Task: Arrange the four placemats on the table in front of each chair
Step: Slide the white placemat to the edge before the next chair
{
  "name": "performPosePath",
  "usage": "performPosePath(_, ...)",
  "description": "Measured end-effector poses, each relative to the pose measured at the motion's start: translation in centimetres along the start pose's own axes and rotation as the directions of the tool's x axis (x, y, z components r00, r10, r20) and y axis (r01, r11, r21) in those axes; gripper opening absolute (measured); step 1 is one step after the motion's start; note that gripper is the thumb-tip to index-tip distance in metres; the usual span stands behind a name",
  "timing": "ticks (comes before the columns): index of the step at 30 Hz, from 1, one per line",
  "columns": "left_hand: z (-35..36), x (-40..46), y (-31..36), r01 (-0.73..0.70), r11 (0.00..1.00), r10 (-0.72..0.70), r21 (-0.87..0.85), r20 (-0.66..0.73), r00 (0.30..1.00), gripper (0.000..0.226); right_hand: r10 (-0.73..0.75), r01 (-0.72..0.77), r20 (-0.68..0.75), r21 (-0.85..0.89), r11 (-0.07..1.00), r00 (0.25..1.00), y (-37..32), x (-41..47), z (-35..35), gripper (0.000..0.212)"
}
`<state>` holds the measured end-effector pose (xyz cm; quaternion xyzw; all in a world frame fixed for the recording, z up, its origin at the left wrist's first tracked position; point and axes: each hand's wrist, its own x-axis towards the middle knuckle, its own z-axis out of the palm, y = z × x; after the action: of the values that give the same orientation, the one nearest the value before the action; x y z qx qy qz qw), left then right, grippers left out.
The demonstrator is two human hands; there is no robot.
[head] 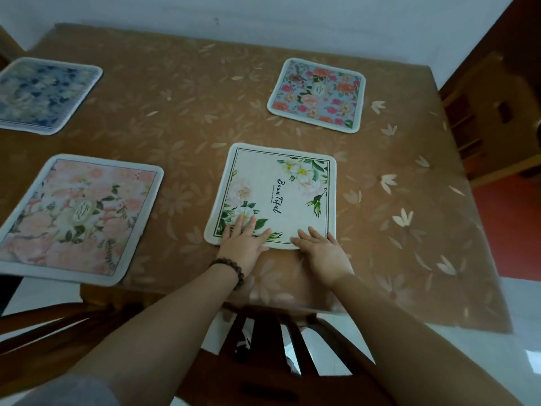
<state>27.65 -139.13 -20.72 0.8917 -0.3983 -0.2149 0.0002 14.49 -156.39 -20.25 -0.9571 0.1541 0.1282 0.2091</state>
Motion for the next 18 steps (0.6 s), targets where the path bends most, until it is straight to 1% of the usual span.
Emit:
performPosePath(8,2.1,-3.8,3.4,0.088,0.993,-0.09,-0.077,-0.019,0.996,0.043,-0.081,0.081,0.003,-0.033,0.996,0.997,1.3,-3.7,1.0,0.062)
performPosePath(9,2.2,-4.0,3.7,0.101,0.992,-0.103,-0.075,-0.024,0.994,0.043,-0.08,0.081,0.009,-0.04,0.996,0.997,1.3,-3.9,1.1,0.06)
performPosePath(11,2.2,-4.2,4.0,0.112,0.992,-0.114,-0.06,-0.039,0.993,0.044,-0.063,0.063,0.009,-0.028,0.998,0.998,1.2,-4.1,1.1,0.05)
performPosePath(12,2.2,-4.3,3.9,0.104,0.993,-0.107,-0.052,-0.046,0.993,0.047,-0.052,0.052,-0.003,-0.017,0.998,0.999,1.0,-4.2,1.1,0.045)
performPosePath(13,2.2,-4.3,3.7,0.091,0.995,-0.093,-0.046,-0.05,0.994,0.053,-0.041,0.041,-0.012,-0.013,0.999,0.999,0.8,-4.3,1.1,0.047)
performPosePath(14,2.1,-4.3,3.3,0.077,0.996,-0.079,-0.039,-0.05,0.996,0.062,-0.03,0.03,-0.018,-0.023,0.999,0.999,0.5,-4.4,1.2,0.054)
performPosePath(16,1.7,-4.2,2.2,0.058,0.998,-0.059,-0.023,-0.056,0.997,0.079,0.029,-0.032,-0.041,-0.054,0.998,0.999,-0.5,-4.7,1.6,0.076)
performPosePath(18,1.2,-3.8,0.7,0.043,0.999,-0.045,-0.025,-0.076,0.996,0.088,0.16,-0.165,-0.085,-0.051,0.985,0.983,-1.6,-4.8,2.1,0.096)
